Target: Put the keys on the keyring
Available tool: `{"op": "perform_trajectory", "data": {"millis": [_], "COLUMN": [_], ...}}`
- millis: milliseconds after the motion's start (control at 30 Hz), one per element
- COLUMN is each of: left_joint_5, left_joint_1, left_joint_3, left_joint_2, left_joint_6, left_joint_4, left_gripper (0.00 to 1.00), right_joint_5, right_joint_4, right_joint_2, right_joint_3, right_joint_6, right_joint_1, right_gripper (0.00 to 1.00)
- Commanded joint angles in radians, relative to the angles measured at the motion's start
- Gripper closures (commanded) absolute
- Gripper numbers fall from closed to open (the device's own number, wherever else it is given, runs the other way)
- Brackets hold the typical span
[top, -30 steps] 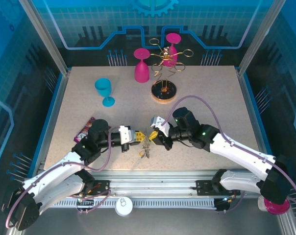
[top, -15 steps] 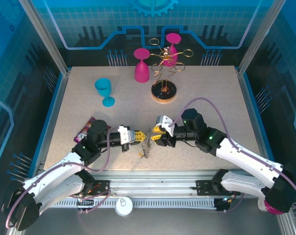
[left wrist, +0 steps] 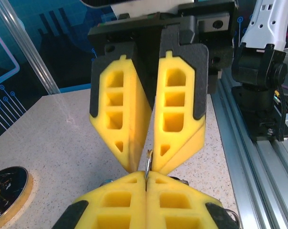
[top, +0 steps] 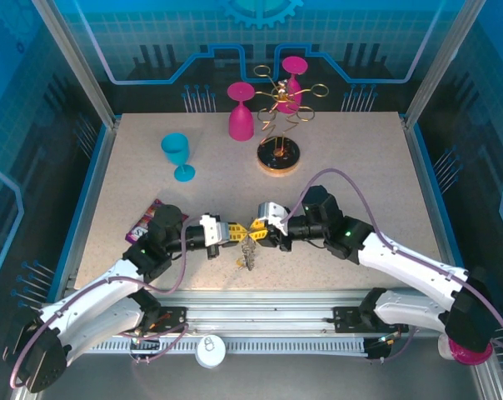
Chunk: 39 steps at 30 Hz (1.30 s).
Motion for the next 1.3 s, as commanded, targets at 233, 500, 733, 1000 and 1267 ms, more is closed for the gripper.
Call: {"op": "perform_trajectory", "data": {"millis": [233, 500, 733, 1000, 1267], "left_joint_5": [-0.010, -0.085, -0.076, -0.067, -0.067], "left_joint_1": [-0.005, -0.005, -0.005, -0.005, -0.005], "left_joint_3": [-0.002, 0.069, 0.084, 0.087, 0.091], "left_joint_2": [-0.004, -0.005, -0.010, -0.003, 0.008], "left_joint_6": [-0.015, 0.095, 0.103, 0.097, 0.103], "left_joint_4": [0.051, -0.149, -0.175, -0.172, -0.192], "left_gripper": [1.00, 0.83, 0.82, 0.84, 0.90], "right_joint_5": [0.029, 0.166, 0.267, 0.269, 0.223], "right_joint_4": [-0.027, -0.387, -0.554, -0.580, -0.555], "right_joint_2": [0.001, 0.067, 0.148, 0.197, 0.199], "right_joint_3": [0.065, 0.249, 0.377, 0.434, 0.455], "right_joint_6": [-0.041, -0.244, -0.326, -0.341, -0.330], "right_joint_1": [0.014, 0.066, 0.103, 0.135, 0.144], "right_gripper": [1.00, 1.00, 1.00, 1.00, 1.00]}}
